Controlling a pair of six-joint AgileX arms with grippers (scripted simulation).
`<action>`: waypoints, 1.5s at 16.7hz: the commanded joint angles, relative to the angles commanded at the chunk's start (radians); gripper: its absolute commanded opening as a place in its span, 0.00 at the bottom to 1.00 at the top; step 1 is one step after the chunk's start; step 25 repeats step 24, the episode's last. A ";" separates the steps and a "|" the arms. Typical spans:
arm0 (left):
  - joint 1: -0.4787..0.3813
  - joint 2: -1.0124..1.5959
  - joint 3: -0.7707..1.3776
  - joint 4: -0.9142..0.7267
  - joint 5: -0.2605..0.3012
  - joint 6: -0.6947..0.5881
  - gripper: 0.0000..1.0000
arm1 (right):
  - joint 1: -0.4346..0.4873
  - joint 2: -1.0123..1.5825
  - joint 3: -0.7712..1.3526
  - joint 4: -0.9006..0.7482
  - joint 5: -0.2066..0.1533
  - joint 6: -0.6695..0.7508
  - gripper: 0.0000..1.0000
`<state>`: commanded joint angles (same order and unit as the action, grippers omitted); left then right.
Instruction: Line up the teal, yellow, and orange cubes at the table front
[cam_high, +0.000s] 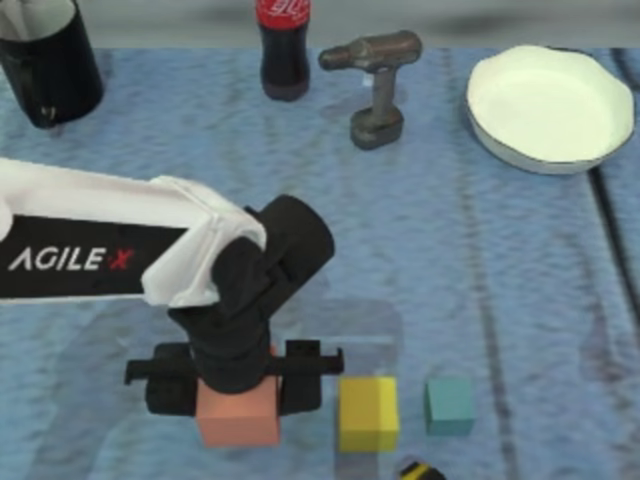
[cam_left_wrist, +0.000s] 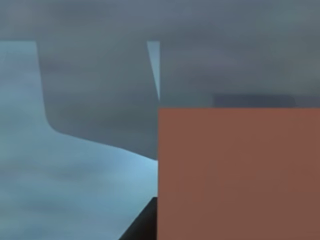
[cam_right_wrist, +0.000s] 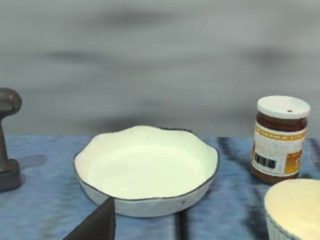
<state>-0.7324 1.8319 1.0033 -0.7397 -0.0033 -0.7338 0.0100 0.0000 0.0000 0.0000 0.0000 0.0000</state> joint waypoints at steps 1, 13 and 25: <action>0.000 0.000 0.000 0.000 0.000 0.000 0.75 | 0.000 0.000 0.000 0.000 0.000 0.000 1.00; 0.000 -0.001 0.000 0.000 0.000 0.000 1.00 | 0.000 0.000 0.000 0.000 0.000 0.000 1.00; 0.017 -0.120 0.161 -0.280 0.000 -0.005 1.00 | 0.000 0.000 0.000 0.000 0.000 0.000 1.00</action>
